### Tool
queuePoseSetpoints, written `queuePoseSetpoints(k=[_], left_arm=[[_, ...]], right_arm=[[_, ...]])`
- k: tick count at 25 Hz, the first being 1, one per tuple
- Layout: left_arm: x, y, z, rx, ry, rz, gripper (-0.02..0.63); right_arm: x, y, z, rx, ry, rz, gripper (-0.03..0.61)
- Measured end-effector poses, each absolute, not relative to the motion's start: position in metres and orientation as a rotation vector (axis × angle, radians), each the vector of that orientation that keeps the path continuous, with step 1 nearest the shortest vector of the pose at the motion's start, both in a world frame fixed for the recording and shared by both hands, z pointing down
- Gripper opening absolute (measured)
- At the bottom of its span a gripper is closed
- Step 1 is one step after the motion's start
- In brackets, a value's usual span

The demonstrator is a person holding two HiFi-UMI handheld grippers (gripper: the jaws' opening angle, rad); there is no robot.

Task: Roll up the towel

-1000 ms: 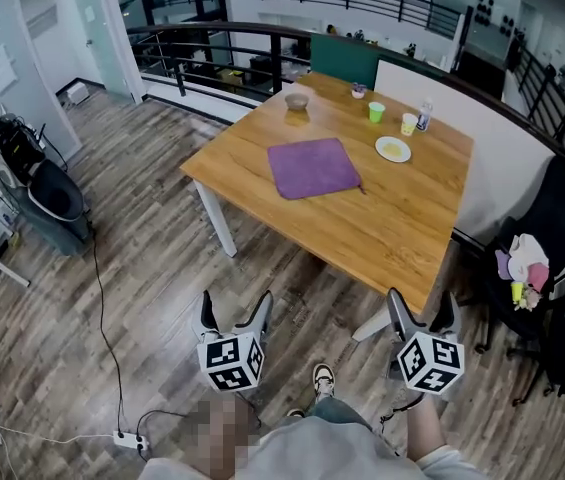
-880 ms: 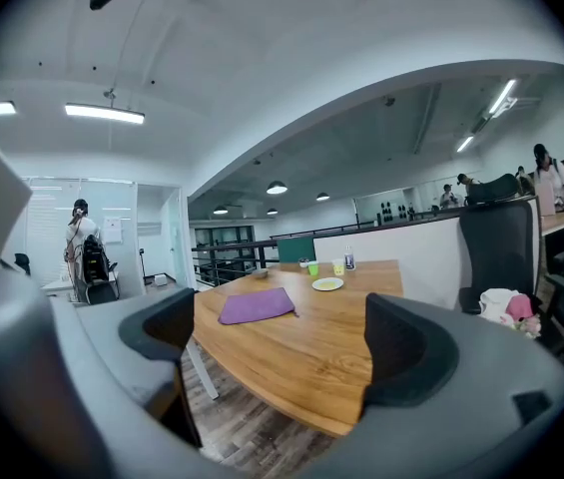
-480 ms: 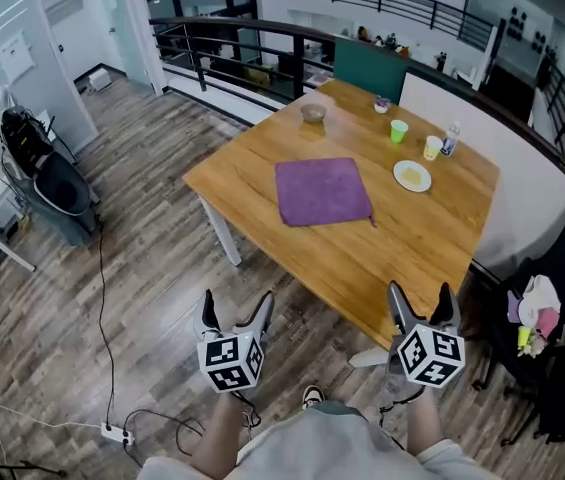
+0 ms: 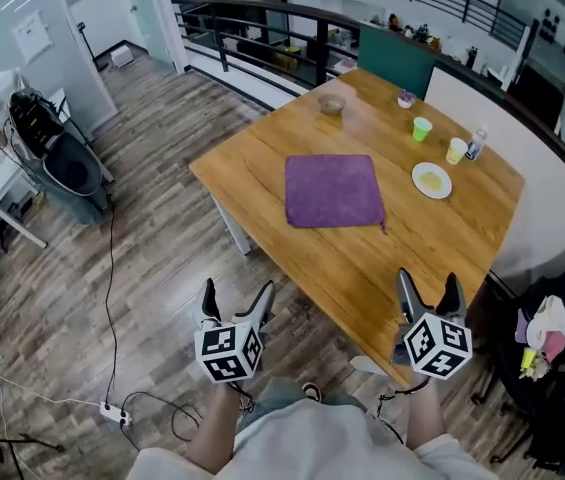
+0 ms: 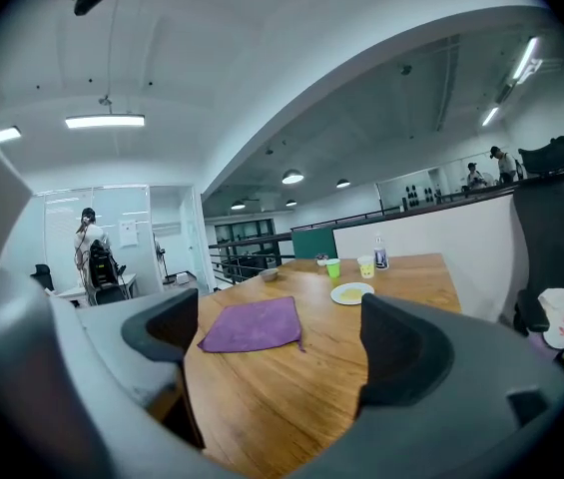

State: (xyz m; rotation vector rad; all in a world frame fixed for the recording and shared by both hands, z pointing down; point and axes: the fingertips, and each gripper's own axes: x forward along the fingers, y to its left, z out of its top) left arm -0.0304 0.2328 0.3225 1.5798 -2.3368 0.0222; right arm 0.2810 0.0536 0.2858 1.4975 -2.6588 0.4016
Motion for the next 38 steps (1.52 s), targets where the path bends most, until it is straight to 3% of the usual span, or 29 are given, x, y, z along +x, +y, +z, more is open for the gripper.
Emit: queuePoseSetpoints(k=[11,25,38], left_arm=[[-0.065,0.168,0.337,1.604,-2.289,-0.022,0.528],[-0.189,0.021,0.325,1.816,-2.134,0.017,0.528],[-0.239,-0.087,0.327,2.000,-1.940,0.082,0.528]], right_arm=[[0.263,0.000,0.300,1.529,-2.582,0.376,0.508],[0.171,-0.083,0.281,1.758,-2.449,0.401,0.495],[0.137,-0.120,0.283,1.980,-2.277,0.463,0.491]])
